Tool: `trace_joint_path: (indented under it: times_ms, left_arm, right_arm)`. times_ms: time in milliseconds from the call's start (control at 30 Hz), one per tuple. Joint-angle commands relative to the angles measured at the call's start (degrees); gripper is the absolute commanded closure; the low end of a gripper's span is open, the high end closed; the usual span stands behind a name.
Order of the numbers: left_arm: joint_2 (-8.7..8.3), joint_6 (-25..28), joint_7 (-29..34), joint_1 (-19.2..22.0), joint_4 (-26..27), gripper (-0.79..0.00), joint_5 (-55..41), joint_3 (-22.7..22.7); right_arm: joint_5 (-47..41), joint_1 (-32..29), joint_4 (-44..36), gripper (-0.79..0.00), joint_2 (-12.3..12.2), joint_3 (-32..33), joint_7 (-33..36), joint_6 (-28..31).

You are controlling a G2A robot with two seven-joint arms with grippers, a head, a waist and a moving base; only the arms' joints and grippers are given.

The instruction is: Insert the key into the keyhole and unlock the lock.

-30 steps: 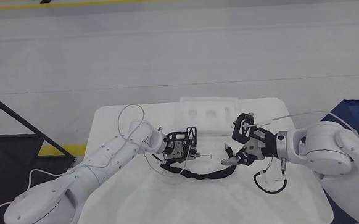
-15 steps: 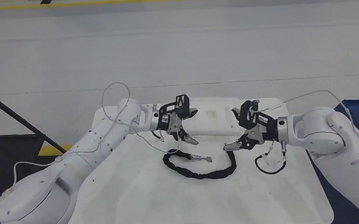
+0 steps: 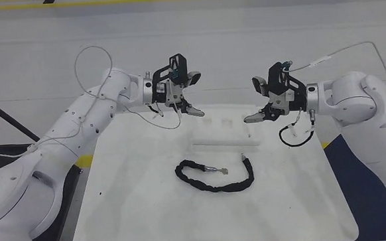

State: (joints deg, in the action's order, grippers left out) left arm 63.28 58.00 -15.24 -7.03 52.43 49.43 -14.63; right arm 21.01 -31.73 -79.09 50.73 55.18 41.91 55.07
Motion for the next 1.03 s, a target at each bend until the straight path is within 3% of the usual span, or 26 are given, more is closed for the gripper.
trace_joint_path:
  times_ms: [0, 233, 1000]
  left_arm:
    - [-0.25, 0.0, 0.9, 1.1, -0.1, -0.785, -2.3, 1.3]
    - [-1.33, 0.0, 4.1, 4.0, 0.0, -0.785, -10.6, 4.9]
    - [-1.33, 0.0, 4.1, 4.0, 0.0, -0.784, -10.6, 4.9]
  right_arm:
    - [-0.9, 1.5, 1.3, -0.785, 0.3, -0.5, 0.0, 0.3]
    - [-1.7, 4.5, 3.8, -0.785, 1.0, -2.3, -1.2, 2.9]
    - [-1.7, 4.5, 3.8, -0.785, 1.0, -2.3, -1.2, 2.9]
